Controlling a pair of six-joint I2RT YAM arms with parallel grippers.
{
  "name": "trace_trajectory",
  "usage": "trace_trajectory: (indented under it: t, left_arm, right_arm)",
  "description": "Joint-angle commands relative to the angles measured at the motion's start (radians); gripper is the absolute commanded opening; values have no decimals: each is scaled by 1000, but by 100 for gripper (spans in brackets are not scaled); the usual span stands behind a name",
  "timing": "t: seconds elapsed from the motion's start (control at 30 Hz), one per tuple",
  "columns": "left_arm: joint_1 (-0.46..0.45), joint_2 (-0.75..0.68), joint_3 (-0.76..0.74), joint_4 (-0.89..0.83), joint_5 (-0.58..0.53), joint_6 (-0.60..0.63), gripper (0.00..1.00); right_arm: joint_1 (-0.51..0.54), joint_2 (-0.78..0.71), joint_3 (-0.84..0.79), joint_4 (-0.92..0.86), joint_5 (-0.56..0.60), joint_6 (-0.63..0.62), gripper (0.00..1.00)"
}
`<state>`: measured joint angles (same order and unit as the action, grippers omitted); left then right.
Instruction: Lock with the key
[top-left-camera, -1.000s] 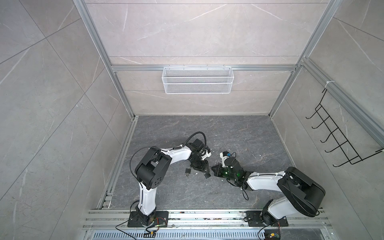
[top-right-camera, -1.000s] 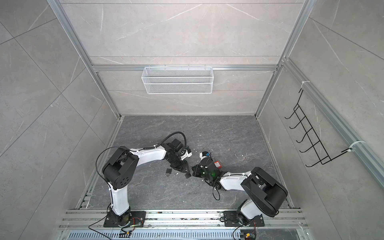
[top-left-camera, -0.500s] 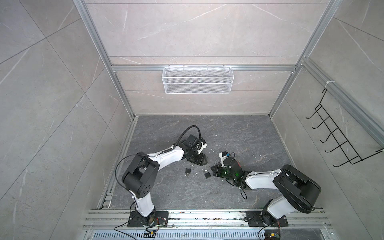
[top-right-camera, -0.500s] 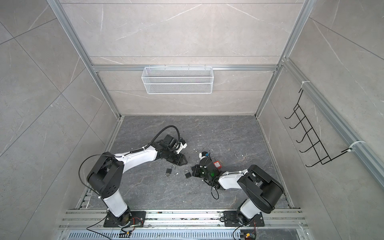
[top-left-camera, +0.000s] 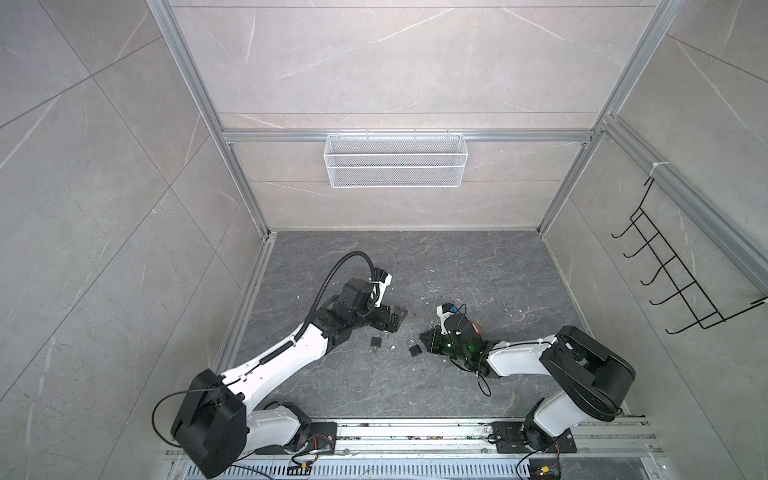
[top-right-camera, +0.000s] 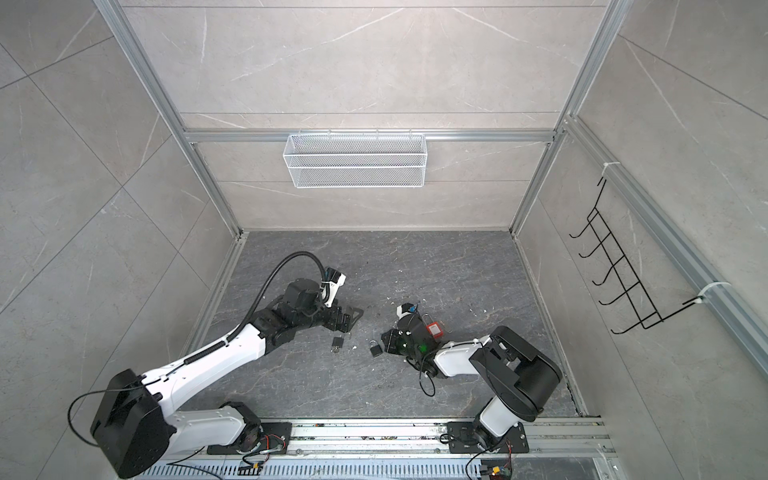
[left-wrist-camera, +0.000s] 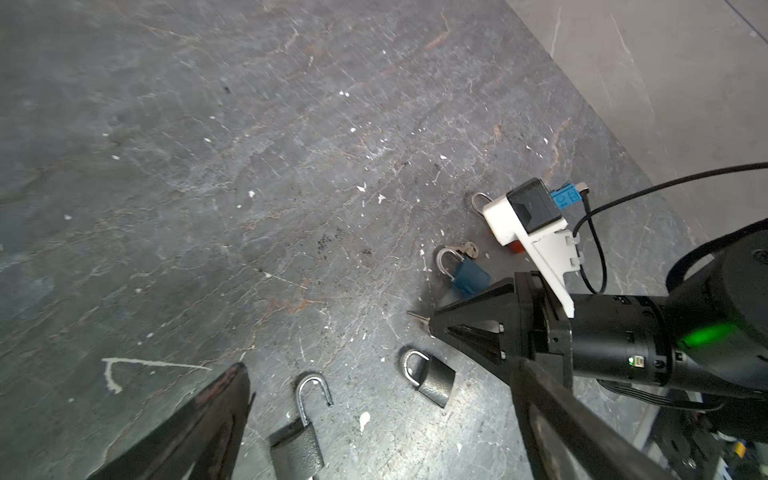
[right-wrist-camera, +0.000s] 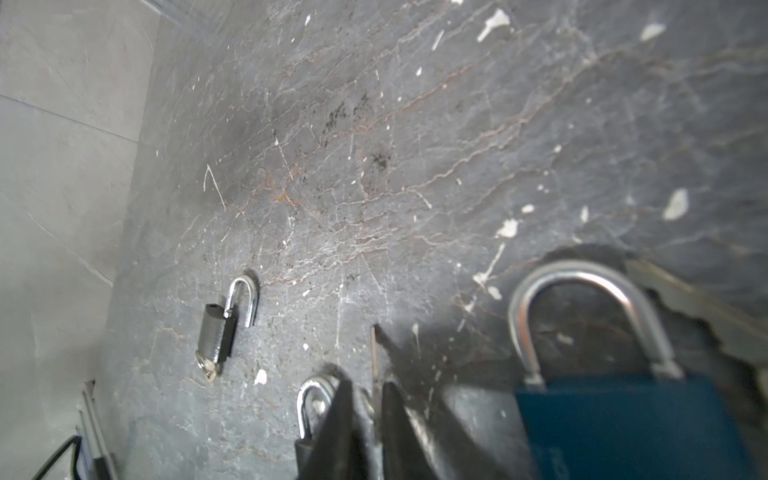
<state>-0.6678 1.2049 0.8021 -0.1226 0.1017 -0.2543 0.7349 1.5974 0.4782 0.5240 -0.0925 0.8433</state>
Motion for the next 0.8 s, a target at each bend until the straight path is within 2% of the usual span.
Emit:
trace_trajectory:
  t: [0.0, 0.07, 0.23, 0.37, 0.47, 0.77]
  left_arm:
    - [3, -91, -29, 84, -138, -92, 100]
    - [12, -120, -36, 61, -152, -144, 100]
    - [13, -231, -119, 77, -180, -172, 100]
    - [12, -356, -221, 130, -182, -132, 100]
    - [12, -417, -275, 165, -208, -123, 100]
    - [13, -360, -212, 44, -210, -154, 100]
  right_arm:
    - [8, 1, 29, -41, 10, -4, 28]
    - [9, -16, 41, -86, 15, -9, 31]
    - [18, -89, 92, -257, 73, -32, 31]
    - [27, -149, 131, -396, 123, -48, 32]
    - [28, -170, 142, -425, 123, -58, 31]
    - [36, -173, 204, -488, 125, -100, 30]
